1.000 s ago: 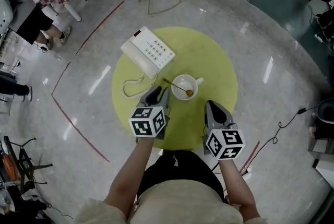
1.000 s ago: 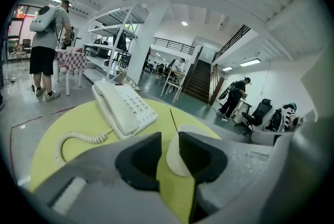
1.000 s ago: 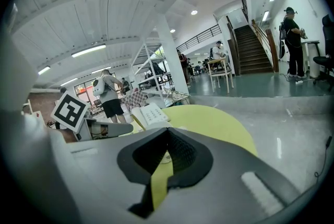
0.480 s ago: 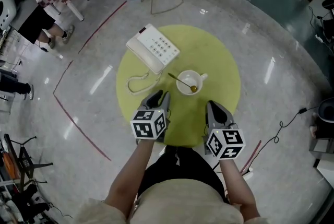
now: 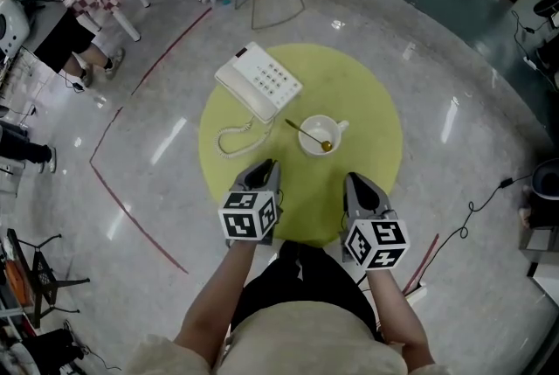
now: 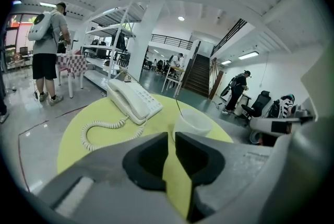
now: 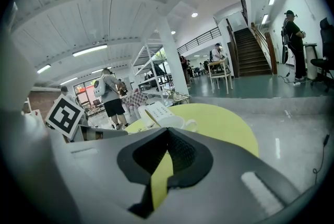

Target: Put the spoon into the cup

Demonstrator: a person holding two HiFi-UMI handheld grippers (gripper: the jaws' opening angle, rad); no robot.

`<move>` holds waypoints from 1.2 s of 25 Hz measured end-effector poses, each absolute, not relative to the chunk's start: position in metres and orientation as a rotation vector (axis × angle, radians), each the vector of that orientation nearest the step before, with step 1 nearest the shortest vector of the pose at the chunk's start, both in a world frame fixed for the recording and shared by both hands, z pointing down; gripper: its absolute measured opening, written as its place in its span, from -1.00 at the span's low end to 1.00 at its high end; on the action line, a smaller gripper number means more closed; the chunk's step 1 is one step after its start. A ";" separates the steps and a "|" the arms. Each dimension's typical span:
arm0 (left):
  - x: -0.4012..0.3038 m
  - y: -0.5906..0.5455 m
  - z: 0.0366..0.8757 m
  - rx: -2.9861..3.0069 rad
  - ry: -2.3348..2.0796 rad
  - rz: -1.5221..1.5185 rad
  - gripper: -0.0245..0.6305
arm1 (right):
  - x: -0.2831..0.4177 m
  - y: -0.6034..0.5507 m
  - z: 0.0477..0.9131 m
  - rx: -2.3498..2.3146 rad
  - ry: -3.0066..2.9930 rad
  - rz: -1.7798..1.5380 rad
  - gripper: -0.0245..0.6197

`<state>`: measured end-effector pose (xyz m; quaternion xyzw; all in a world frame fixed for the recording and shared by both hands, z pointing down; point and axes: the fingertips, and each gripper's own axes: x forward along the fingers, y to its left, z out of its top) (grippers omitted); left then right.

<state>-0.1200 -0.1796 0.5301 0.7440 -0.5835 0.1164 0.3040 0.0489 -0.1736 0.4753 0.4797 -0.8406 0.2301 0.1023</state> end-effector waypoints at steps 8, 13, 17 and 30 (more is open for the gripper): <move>-0.124 -0.161 0.525 1.992 -1.552 0.329 -0.85 | 0.047 -0.157 0.472 1.434 -2.482 0.665 -0.92; -0.124 -0.148 0.523 2.006 -1.550 0.333 -0.91 | 0.047 -0.145 0.470 1.445 -2.481 0.652 -0.92; -0.123 -0.140 0.519 2.028 -1.546 0.340 -0.92 | 0.048 -0.135 0.470 1.460 -2.479 0.649 -0.92; -0.122 -0.109 0.498 2.129 -1.542 0.364 -0.92 | 0.053 -0.105 0.462 1.518 -2.469 0.598 -0.92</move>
